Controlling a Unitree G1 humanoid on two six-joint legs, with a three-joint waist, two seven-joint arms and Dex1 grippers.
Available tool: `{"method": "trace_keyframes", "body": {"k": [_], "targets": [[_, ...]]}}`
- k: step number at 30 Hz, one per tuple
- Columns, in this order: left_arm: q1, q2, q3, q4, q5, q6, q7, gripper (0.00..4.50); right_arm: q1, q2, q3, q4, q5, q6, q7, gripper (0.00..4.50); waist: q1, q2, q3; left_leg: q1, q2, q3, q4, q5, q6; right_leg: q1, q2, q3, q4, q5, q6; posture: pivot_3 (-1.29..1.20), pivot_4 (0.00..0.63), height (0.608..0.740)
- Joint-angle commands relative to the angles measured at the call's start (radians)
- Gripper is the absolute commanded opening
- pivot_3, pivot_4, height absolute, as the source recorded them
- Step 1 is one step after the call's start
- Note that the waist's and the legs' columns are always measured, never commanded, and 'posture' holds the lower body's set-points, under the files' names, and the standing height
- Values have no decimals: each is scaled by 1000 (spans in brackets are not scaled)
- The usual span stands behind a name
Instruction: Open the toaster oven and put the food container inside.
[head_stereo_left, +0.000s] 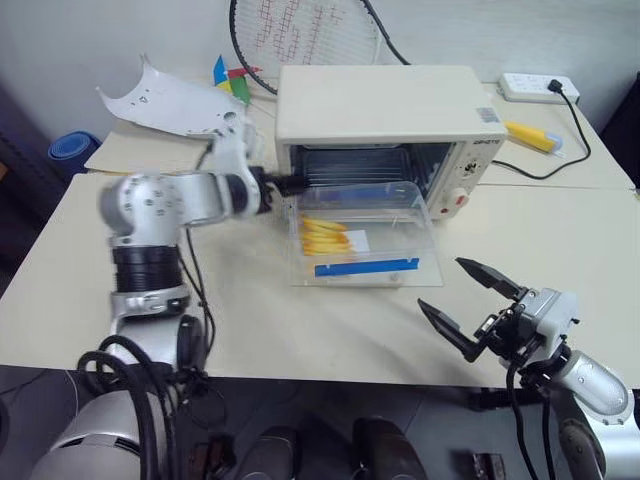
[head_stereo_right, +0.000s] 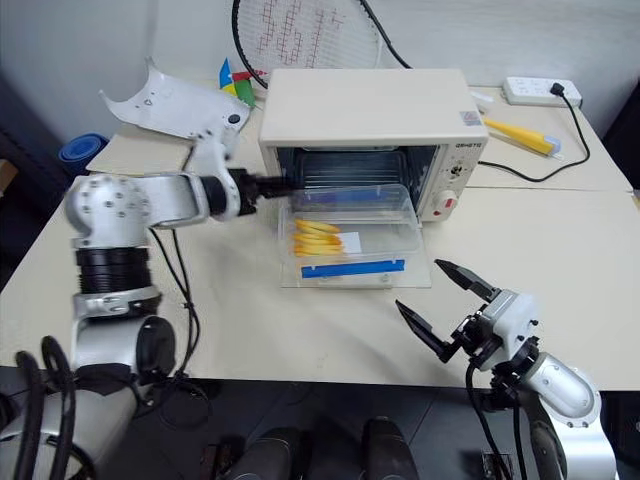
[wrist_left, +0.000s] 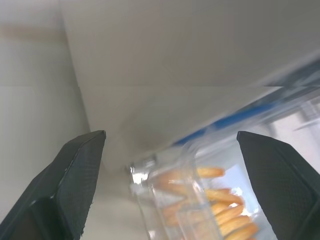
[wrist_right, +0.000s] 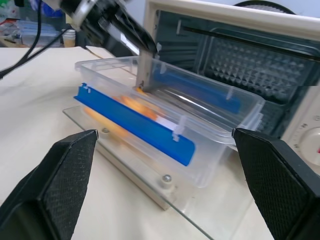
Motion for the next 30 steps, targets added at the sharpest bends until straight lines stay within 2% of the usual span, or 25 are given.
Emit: {"method": "trace_keyframes", "body": {"k": [1,2,4,6,8,14,16,17,18,25,30], "targets": [[72,167,-50,-129,-62,-26,-307,4467,-3,-45,-55,-53,78,53,21,4500,-3,0,0,0,0,0,0,0,0,0,0,0,0,0,0,0,150,740],[91,209,-78,-147,-57,-38,-365,4467,-1,-55,-58,-57,86,65,29,4500,-6,0,0,0,0,0,0,0,0,1,0,0,0,0,0,0,150,740],[219,386,-188,-210,66,-288,-644,4500,21,-103,-48,-73,118,133,67,4114,-9,0,0,0,0,-1,-1,0,0,1,0,0,-1,0,0,0,150,740],[359,510,-258,-260,169,-566,-912,4076,35,-148,-13,-82,106,185,102,3592,-14,1,0,1,0,-1,-2,0,0,2,-1,0,-1,0,-1,0,150,740],[468,545,-297,-297,216,-732,-1053,3580,23,-169,38,-71,59,205,114,2933,-13,2,0,1,1,0,-3,0,0,2,-1,0,-4,-1,-2,0,150,740],[570,360,-356,-369,220,-771,-1006,1651,-121,-149,158,30,-66,228,83,813,16,1,0,-1,1,-2,1,-1,4,5,-2,-1,-8,0,-2,0,150,740],[578,278,-387,-364,242,-790,-963,1059,-186,-135,183,75,-95,229,71,174,13,1,0,-4,0,-2,2,-1,5,2,-2,-1,-8,1,-1,0,150,740],[569,235,-396,-350,251,-775,-923,747,-218,-129,196,98,-115,225,69,0,12,1,0,-5,0,-2,2,-1,5,2,-2,-1,-8,1,-1,0,150,740],[560,204,-400,-336,261,-756,-889,432,-241,-125,206,116,-127,225,71,0,12,1,0,-7,0,-2,2,-1,5,0,-2,-2,-7,1,-1,0,150,740],[476,-21,-339,-162,357,-838,-650,432,-456,-37,243,288,-195,203,37,0,8,1,0,-8,0,-1,7,-1,4,-2,-1,-2,-2,1,-1,0,150,740],[398,-120,-301,-52,399,-905,-548,432,-617,14,246,456,-259,168,-11,0,9,1,0,-9,0,-2,10,-1,4,-2,-1,-3,-1,1,0,0,150,740]]}}
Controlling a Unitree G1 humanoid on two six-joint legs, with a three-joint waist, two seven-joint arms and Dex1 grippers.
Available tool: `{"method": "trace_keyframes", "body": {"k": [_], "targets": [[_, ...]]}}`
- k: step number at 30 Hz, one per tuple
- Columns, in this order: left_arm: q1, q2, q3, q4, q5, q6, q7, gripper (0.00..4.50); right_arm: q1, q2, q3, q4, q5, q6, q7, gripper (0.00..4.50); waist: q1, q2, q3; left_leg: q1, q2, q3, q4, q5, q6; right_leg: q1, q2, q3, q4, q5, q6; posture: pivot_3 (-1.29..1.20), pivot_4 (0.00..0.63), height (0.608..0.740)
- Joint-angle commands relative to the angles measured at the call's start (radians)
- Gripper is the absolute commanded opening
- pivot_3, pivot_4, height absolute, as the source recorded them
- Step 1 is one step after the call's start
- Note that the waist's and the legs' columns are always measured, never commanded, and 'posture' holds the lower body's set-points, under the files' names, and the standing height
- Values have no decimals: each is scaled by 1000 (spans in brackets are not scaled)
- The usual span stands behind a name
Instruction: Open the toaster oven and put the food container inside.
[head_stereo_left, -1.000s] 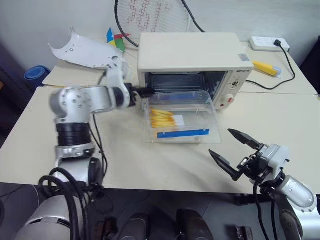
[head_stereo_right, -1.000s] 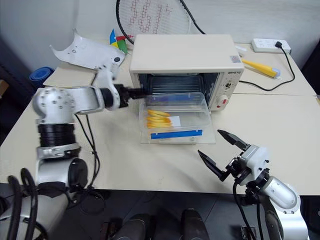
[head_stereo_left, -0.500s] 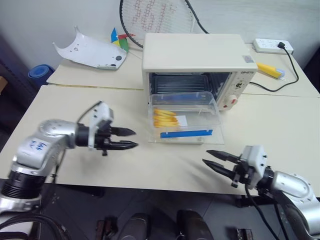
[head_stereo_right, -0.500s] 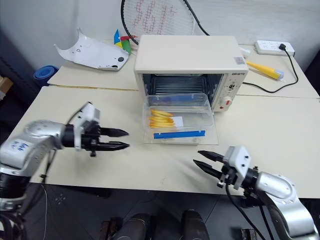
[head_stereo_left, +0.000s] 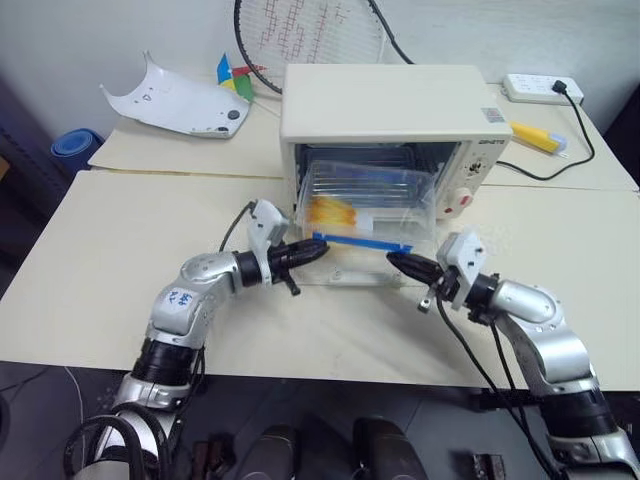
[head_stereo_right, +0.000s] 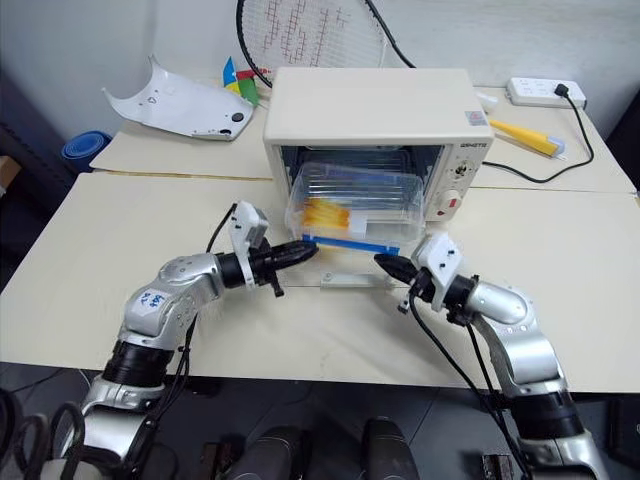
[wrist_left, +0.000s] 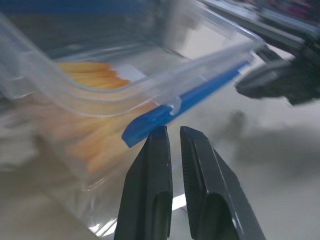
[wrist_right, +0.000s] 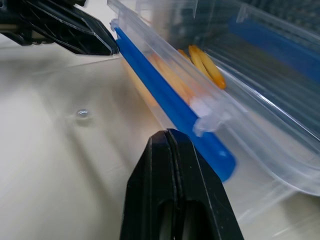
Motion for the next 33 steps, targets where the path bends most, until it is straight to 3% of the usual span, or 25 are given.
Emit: {"method": "trace_keyframes", "body": {"k": [1,10,14,15,18,21,26,29,33], "targets": [[-44,-40,30,34,31,-65,47,432,-96,21,-14,94,-45,-51,-39,0,0,0,0,0,0,0,0,0,0,0,0,0,0,0,0,0,150,740],[-125,-148,59,218,102,-206,139,432,-267,110,-16,317,-142,-132,-167,0,-5,0,0,-1,0,0,1,0,0,-1,0,-2,1,0,0,0,150,740],[-116,-138,51,215,116,-249,92,432,-239,123,-22,264,-108,-84,-153,0,-10,0,0,-1,0,0,1,0,0,-2,0,-2,1,0,0,0,150,740],[-82,-97,36,151,102,-242,22,432,-201,112,-45,176,-22,-5,-110,0,-12,0,0,-2,0,0,1,0,0,-2,0,-2,2,0,0,0,150,740],[6,11,58,9,43,-174,-94,997,-98,48,-114,-30,143,142,-26,0,-24,1,0,-2,1,-1,-1,0,0,-3,0,-1,4,0,0,0,150,740],[99,140,119,-77,-17,-227,-259,1915,10,-58,-181,-81,166,143,49,0,-26,1,0,-2,0,-1,-4,0,0,-3,0,-1,3,0,0,0,150,740],[234,373,206,-119,-129,-263,-588,3425,145,-214,-236,89,96,-55,236,0,-23,1,0,1,1,-1,-3,0,0,1,0,-1,-2,0,0,0,150,740],[260,438,208,-114,-154,-236,-669,4301,150,-234,-219,202,54,-168,295,0,-23,1,0,3,1,-1,-4,-1,1,3,-1,0,-3,0,0,0,150,740],[260,438,224,-158,-225,-190,-708,4477,103,-190,-173,384,0,-293,326,0,-24,2,0,2,1,-1,-3,-1,1,3,-1,0,-3,0,0,0,150,740]]}}
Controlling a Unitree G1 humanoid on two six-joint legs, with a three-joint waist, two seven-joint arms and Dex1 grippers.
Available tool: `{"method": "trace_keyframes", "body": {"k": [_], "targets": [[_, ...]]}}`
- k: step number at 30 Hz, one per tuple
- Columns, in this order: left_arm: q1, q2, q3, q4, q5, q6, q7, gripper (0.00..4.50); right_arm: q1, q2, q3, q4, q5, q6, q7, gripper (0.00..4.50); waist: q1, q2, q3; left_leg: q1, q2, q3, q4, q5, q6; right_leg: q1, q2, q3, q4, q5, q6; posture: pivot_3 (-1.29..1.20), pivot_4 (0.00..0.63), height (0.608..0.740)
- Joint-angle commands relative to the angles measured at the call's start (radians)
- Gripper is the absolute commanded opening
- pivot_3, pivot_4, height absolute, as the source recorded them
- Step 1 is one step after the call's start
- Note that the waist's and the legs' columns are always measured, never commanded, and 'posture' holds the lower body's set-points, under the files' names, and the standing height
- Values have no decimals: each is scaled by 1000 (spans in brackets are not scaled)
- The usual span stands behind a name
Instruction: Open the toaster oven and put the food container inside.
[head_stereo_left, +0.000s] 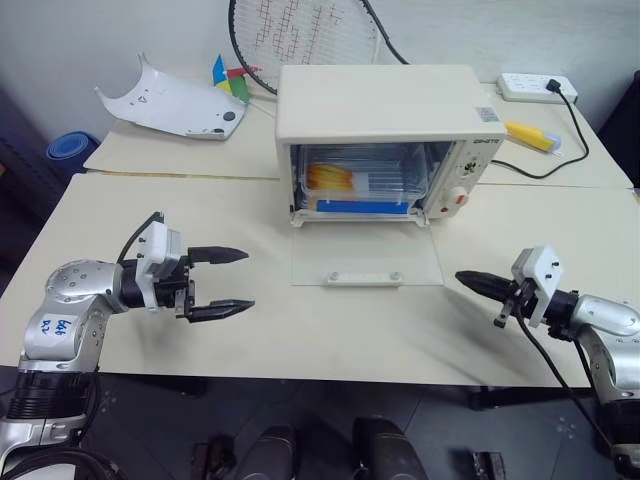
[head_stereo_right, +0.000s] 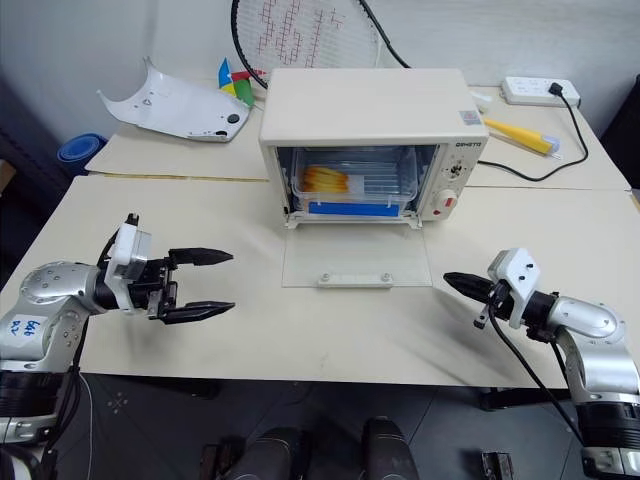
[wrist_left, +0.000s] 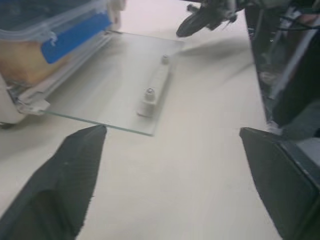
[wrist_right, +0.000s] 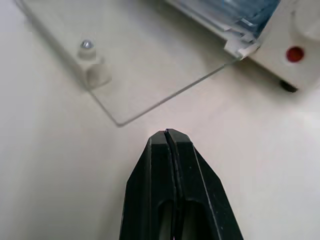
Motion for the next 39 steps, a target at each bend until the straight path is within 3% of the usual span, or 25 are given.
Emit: {"method": "trace_keyframes", "body": {"k": [1,6,11,16,19,22,25,30,37,39], "targets": [[-1,1,21,-99,-99,51,-36,4477,-47,43,25,125,-34,-119,33,0,-1,0,0,0,0,0,0,0,0,0,0,0,0,0,0,0,150,740],[18,-51,68,-157,-186,133,67,4477,-101,137,33,128,4,-166,40,0,-7,1,0,0,1,0,-1,0,0,-1,0,0,1,0,0,0,150,740],[50,-90,123,-181,-206,156,174,4477,-108,196,-27,3,137,-65,5,0,-2,1,0,0,1,0,0,0,0,-1,1,0,1,0,0,0,150,740],[43,-118,167,-126,-106,53,287,4477,-139,218,-89,-146,265,75,-89,0,1,1,0,-1,1,0,2,0,0,-1,0,0,1,0,0,0,150,740],[85,-91,154,-72,12,-69,282,4477,-191,221,-127,-226,339,144,-153,0,1,1,0,-1,0,0,1,0,-1,-1,0,0,1,0,0,0,150,740],[136,-70,136,-34,79,-161,247,4477,-181,180,-131,-268,334,159,-123,0,0,1,0,0,1,0,-1,0,-1,-2,1,0,0,0,0,0,150,740],[176,-54,127,-6,131,-215,242,4500,-126,130,-118,-290,294,135,-59,530,3,1,0,-1,1,0,-5,0,-1,-2,0,-1,-3,0,0,0,150,740],[237,-47,133,-22,146,-253,240,4500,70,53,-80,-287,183,-6,108,2191,13,1,0,-1,0,-1,-5,-1,1,-1,0,-1,-5,0,0,0,150,740],[304,-52,133,-86,133,-241,257,4500,181,70,-99,-174,136,-172,169,4483,1,1,0,3,1,1,-4,-1,1,2,0,1,-4,0,0,0,150,740],[321,-54,137,-108,129,-226,272,4500,198,76,-110,-160,134,-196,155,4483,1,1,0,3,1,1,-5,-1,1,2,0,1,-4,0,0,0,150,740]]}}
